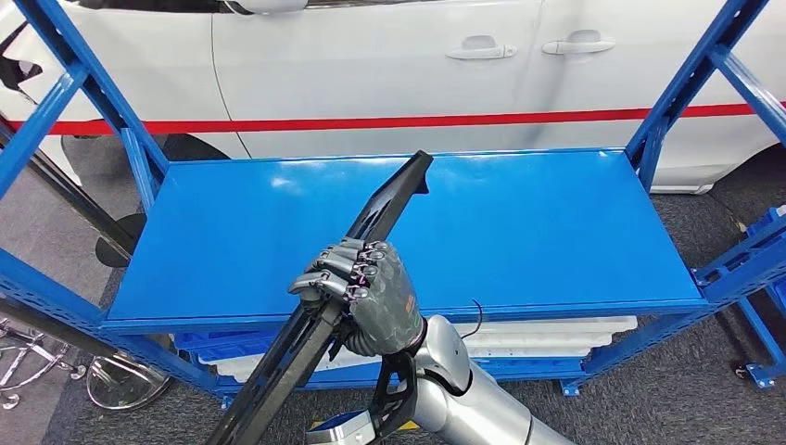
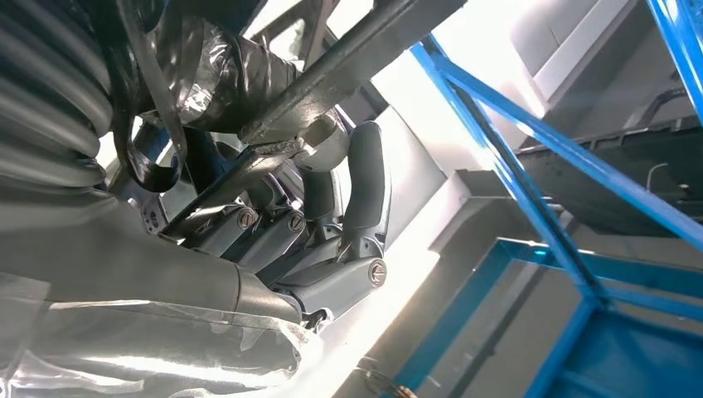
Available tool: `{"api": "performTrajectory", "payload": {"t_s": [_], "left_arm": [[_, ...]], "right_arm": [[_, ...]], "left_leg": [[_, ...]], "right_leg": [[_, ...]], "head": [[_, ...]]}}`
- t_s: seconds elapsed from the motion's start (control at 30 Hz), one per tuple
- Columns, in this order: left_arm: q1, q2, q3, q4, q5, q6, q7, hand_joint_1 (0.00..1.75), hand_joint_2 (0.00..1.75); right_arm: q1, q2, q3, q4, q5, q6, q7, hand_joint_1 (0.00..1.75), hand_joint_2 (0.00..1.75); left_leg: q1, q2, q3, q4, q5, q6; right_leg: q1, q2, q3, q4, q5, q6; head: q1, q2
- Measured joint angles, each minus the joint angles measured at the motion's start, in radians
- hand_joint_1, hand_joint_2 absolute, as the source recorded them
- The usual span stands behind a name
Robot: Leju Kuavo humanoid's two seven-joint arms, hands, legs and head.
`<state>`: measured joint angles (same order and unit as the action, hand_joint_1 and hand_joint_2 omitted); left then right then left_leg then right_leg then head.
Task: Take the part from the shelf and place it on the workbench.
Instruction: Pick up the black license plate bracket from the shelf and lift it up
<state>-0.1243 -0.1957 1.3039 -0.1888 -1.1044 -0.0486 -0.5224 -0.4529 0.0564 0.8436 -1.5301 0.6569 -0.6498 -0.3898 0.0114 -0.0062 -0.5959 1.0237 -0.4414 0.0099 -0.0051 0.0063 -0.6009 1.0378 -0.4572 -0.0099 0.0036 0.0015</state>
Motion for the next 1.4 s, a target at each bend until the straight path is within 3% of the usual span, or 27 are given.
{"api": "performTrajectory", "payload": {"t_s": [0.07, 0.1, 0.17, 0.23, 0.27, 0.3, 0.37, 0.4, 0.43, 0.53, 0.57, 0.6, 0.67, 0.7, 0.73, 0.8, 0.87, 0.93, 0.97, 1.03, 1.07, 1.13, 1.2, 1.23, 1.27, 1.33, 1.4], "left_arm": [[0.000, 0.000, 0.000, 0.000, -0.001, -0.001, 0.006, 0.00, 1.75], [0.000, 0.000, 0.000, 0.000, -0.003, -0.002, 0.009, 0.00, 1.75], [0.000, 0.000, 0.000, 0.000, -0.007, -0.006, 0.013, 0.00, 1.75], [0.000, 0.000, 0.000, 0.000, -0.013, -0.009, 0.014, 0.00, 1.75], [0.000, 0.001, 0.000, 0.000, -0.015, -0.010, 0.014, 0.00, 1.75], [0.000, 0.002, 0.000, 0.000, -0.016, -0.010, 0.014, 0.00, 1.75], [-0.003, 0.006, 0.000, 0.000, -0.017, -0.010, 0.014, 0.00, 1.75], [-0.005, 0.008, 0.000, 0.000, -0.017, -0.010, 0.014, 0.00, 1.75], [-0.006, 0.009, 0.000, 0.000, -0.016, -0.010, 0.014, 0.00, 1.75], [-0.004, 0.011, 0.000, 0.000, -0.015, -0.011, 0.014, 0.00, 1.75], [-0.003, 0.011, 0.000, 0.000, -0.014, -0.011, 0.014, 0.00, 1.75], [-0.003, 0.011, 0.000, 0.000, -0.014, -0.011, 0.014, 0.00, 1.75], [-0.004, 0.011, 0.000, 0.000, -0.014, -0.014, 0.014, 0.00, 1.75], [-0.004, 0.011, 0.000, 0.000, -0.014, -0.015, 0.014, 0.00, 1.75], [-0.004, 0.011, 0.000, 0.000, -0.014, -0.017, 0.014, 0.00, 1.75], [-0.003, 0.011, 0.000, 0.000, -0.014, -0.021, 0.014, 0.00, 1.75], [-0.003, 0.010, 0.000, 0.000, -0.014, -0.023, 0.014, 0.00, 1.75], [-0.003, 0.008, 0.000, 0.000, -0.014, -0.023, 0.014, 0.00, 1.75], [-0.003, 0.007, 0.000, 0.000, -0.014, -0.023, 0.014, 0.00, 1.75], [-0.003, 0.007, 0.000, 0.000, -0.014, -0.023, 0.014, 0.00, 1.75], [-0.002, 0.007, 0.000, 0.000, -0.014, -0.023, 0.014, 0.00, 1.75], [-0.001, 0.007, 0.000, 0.000, -0.014, -0.024, 0.014, 0.00, 1.75], [-0.001, 0.007, 0.000, 0.000, -0.015, -0.025, 0.014, 0.00, 1.75], [-0.001, 0.007, 0.000, 0.000, -0.015, -0.025, 0.014, 0.00, 1.75], [-0.001, 0.006, -0.001, 0.000, -0.016, -0.026, 0.014, 0.00, 1.75], [-0.002, 0.006, -0.001, 0.000, -0.016, -0.026, 0.014, 0.00, 1.75], [-0.005, 0.006, -0.001, 0.000, -0.017, -0.026, 0.014, 0.00, 1.75]], "right_arm": [[0.000, 0.003, 0.000, 0.002, -0.002, 0.000, 0.000, 1.75, 1.75], [0.001, 0.006, 0.000, 0.003, -0.002, -0.001, 0.000, 1.75, 1.75], [0.004, 0.009, 0.000, 0.006, -0.003, -0.004, 0.000, 1.75, 1.75], [0.009, 0.010, 0.000, 0.009, -0.007, -0.007, 0.000, 1.75, 1.75], [0.011, 0.010, 0.000, 0.010, -0.008, -0.009, -0.001, 1.75, 1.75], [0.012, 0.010, 0.000, 0.010, -0.009, -0.011, -0.001, 1.75, 1.75], [0.013, 0.012, 0.000, 0.010, -0.010, -0.013, -0.001, 1.75, 1.75], [0.013, 0.014, 0.000, 0.010, -0.012, -0.013, -0.001, 1.75, 1.75], [0.014, 0.015, 0.000, 0.010, -0.016, -0.013, 0.000, 1.75, 1.75], [0.014, 0.017, -0.001, 0.010, -0.027, -0.008, 0.002, 1.75, 1.75], [0.014, 0.016, -0.002, 0.010, -0.030, -0.006, 0.002, 1.75, 1.75], [0.014, 0.016, -0.003, 0.010, -0.032, -0.004, 0.003, 1.75, 1.75], [0.013, 0.016, -0.004, 0.010, -0.034, -0.003, 0.007, 1.75, 1.75], [0.014, 0.015, -0.004, 0.010, -0.035, -0.002, 0.009, 1.75, 1.75], [0.014, 0.015, -0.004, 0.010, -0.035, -0.001, 0.012, 1.75, 1.75], [0.014, 0.014, -0.004, 0.011, -0.035, 0.001, 0.016, 1.75, 1.75], [0.013, 0.014, -0.005, 0.010, -0.036, 0.002, 0.018, 1.75, 1.75], [0.012, 0.015, -0.006, 0.010, -0.036, 0.003, 0.018, 1.75, 1.75], [0.011, 0.015, -0.008, 0.010, -0.036, 0.003, 0.018, 1.75, 1.75], [0.011, 0.015, -0.009, 0.010, -0.036, 0.003, 0.018, 1.75, 1.75], [0.011, 0.015, -0.010, 0.011, -0.036, 0.003, 0.018, 1.75, 1.75], [0.011, 0.016, -0.010, 0.012, -0.037, 0.004, 0.019, 1.75, 1.75], [0.013, 0.016, -0.010, 0.012, -0.039, 0.006, 0.020, 1.75, 1.75], [0.014, 0.016, -0.010, 0.012, -0.040, 0.007, 0.021, 1.75, 1.75], [0.015, 0.016, -0.010, 0.012, -0.041, 0.006, 0.021, 1.75, 1.75], [0.016, 0.016, -0.010, 0.012, -0.042, 0.006, 0.019, 1.75, 1.75], [0.017, 0.017, -0.011, 0.012, -0.042, 0.004, 0.017, 1.75, 1.75]], "left_leg": [[0.002, 0.000, -0.009, 0.020, -0.025, -0.008], [0.004, 0.001, -0.022, 0.055, -0.059, -0.011], [0.005, 0.001, -0.061, 0.174, -0.144, -0.018], [0.006, 0.001, -0.077, 0.260, -0.189, -0.022], [0.006, 0.001, -0.059, 0.252, -0.185, -0.021], [0.006, 0.001, -0.022, 0.206, -0.166, -0.019], [0.003, 0.001, 0.073, 0.063, -0.124, -0.011], [0.001, 0.000, 0.103, 0.011, -0.112, -0.007], [-0.003, -0.001, 0.117, -0.018, -0.105, -0.002], [-0.006, 0.002, 0.106, -0.026, -0.081, 0.013], [-0.004, 0.005, 0.100, -0.029, -0.068, 0.021], [-0.001, 0.008, 0.090, -0.033, -0.054, 0.028], [0.001, 0.012, 0.065, -0.034, -0.030, 0.037], [0.001, 0.014, 0.050, -0.033, -0.019, 0.037], [0.000, 0.015, 0.034, -0.031, -0.010, 0.037], [0.000, 0.017, 0.004, -0.023, 0.007, 0.033], [-0.001, 0.017, -0.022, -0.011, 0.019, 0.027], [-0.002, 0.016, -0.038, -0.002, 0.031, 0.016], [-0.002, 0.016, -0.042, -0.001, 0.038, 0.010], [0.000, 0.015, -0.048, -0.003, 0.051, -0.004], [0.001, 0.013, -0.055, 0.004, 0.042, -0.010], [0.004, 0.011, -0.079, 0.064, -0.032, -0.020], [0.005, 0.010, -0.105, 0.182, -0.129, -0.029], [0.006, 0.010, -0.110, 0.236, -0.152, -0.032], [0.006, 0.010, -0.104, 0.268, -0.149, -0.034], [0.006, 0.010, -0.047, 0.236, -0.097, -0.032], [0.004, 0.010, 0.060, 0.099, -0.078, -0.024]], "right_leg": [[-0.003, -0.003, -0.004, -0.007, 0.010, -0.013], [-0.004, -0.005, -0.008, -0.009, 0.016, -0.019], [-0.003, -0.009, -0.024, -0.009, 0.028, -0.025], [0.000, -0.010, -0.044, -0.007, 0.042, -0.026], [0.001, -0.010, -0.054, -0.005, 0.049, -0.025], [0.001, -0.010, -0.064, -0.004, 0.056, -0.023], [0.003, -0.008, -0.078, -0.001, 0.071, -0.017], [0.003, -0.008, -0.082, -0.001, 0.078, -0.012], [0.003, -0.008, -0.084, -0.001, 0.085, -0.006], [0.001, -0.007, -0.086, -0.008, 0.103, 0.013], [0.000, -0.005, -0.092, 0.000, 0.088, 0.019], [0.000, -0.004, -0.102, 0.026, 0.053, 0.023], [-0.002, -0.004, -0.132, 0.133, -0.053, 0.030], [-0.003, -0.004, -0.143, 0.198, -0.094, 0.033], [-0.004, -0.004, -0.145, 0.248, -0.112, 0.035], [-0.006, -0.005, -0.107, 0.259, -0.088, 0.037], [-0.007, -0.005, -0.008, 0.145, -0.054, 0.032], [-0.003, -0.004, 0.076, 0.022, -0.063, 0.022], [0.000, -0.004, 0.091, -0.008, -0.072, 0.017], [0.002, -0.005, 0.086, -0.019, -0.061, 0.003], [0.000, -0.007, 0.078, -0.023, -0.051, -0.005], [-0.004, -0.011, 0.055, -0.028, -0.025, -0.022], [-0.001, -0.012, 0.026, -0.027, -0.003, -0.028], [0.000, -0.013, 0.010, -0.025, 0.008, -0.028], [0.001, -0.014, -0.007, -0.021, 0.019, -0.028], [0.002, -0.014, -0.041, -0.012, 0.039, -0.024], [0.003, -0.013, -0.066, -0.004, 0.057, -0.017]], "head": [[0.000, 0.000], [0.000, 0.000], [0.000, 0.000], [0.000, 0.000], [0.000, 0.000], [0.000, 0.000], [0.000, 0.000], [0.000, 0.000], [0.000, 0.000], [0.000, 0.000], [0.000, 0.000], [0.001, 0.000], [0.001, 0.000], [0.001, 0.000], [0.001, 0.000], [0.001, 0.000], [0.001, 0.000], [0.001, 0.000], [0.000, 0.000], [0.000, 0.000], [0.000, 0.000], [0.000, 0.000], [0.000, 0.000], [0.000, 0.000], [0.000, 0.000], [0.000, 0.000], [0.000, 0.000]]}}
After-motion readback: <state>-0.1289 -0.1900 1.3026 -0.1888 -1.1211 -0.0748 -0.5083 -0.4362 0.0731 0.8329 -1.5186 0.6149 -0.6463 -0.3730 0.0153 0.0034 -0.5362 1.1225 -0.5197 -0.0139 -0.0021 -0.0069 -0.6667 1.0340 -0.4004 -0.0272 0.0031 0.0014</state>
